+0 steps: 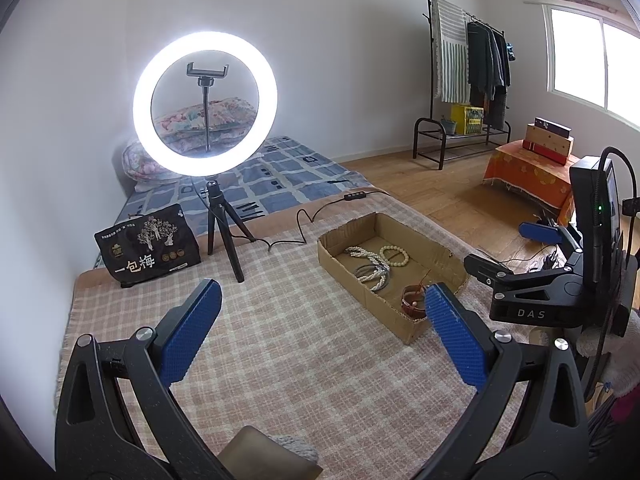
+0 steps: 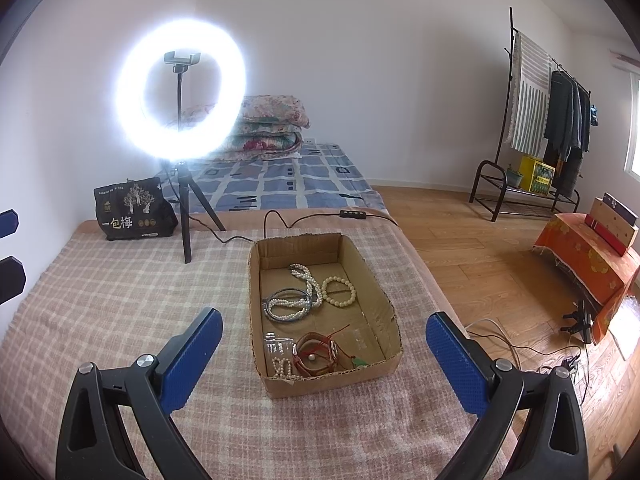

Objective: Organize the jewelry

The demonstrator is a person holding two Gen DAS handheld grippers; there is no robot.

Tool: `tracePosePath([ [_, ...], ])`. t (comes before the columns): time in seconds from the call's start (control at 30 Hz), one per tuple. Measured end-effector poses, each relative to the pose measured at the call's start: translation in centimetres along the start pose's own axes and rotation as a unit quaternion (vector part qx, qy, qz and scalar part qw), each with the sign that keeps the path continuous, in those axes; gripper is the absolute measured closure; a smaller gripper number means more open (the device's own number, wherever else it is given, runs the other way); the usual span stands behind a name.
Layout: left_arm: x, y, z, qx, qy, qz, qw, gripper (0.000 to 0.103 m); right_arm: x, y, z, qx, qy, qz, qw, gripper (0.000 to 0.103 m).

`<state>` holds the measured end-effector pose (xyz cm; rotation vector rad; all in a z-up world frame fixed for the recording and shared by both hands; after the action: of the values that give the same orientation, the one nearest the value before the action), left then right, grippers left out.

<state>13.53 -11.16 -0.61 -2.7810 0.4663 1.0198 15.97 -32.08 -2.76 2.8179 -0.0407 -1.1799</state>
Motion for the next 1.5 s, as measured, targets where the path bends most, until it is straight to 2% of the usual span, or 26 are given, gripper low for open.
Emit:
tracePosePath([
  [1.5, -0.09, 0.37, -0.11, 0.004, 0.001, -0.004, 1.0000, 0.000, 0.16, 0.26, 0.57, -0.006, -0.005, 0.002, 1.000, 0.000],
])
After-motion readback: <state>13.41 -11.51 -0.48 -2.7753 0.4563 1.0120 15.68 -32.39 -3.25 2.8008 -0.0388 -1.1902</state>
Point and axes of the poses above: each gripper's, at about its wrist camera, not at the fingertips, and x roughly the way its jaws point, y to its right, z to its underside, the point moved 3 cm from there along x, roughly the way its jaws point, and after that the axes turned 9 degrees about -y, right-handed, at the moved point
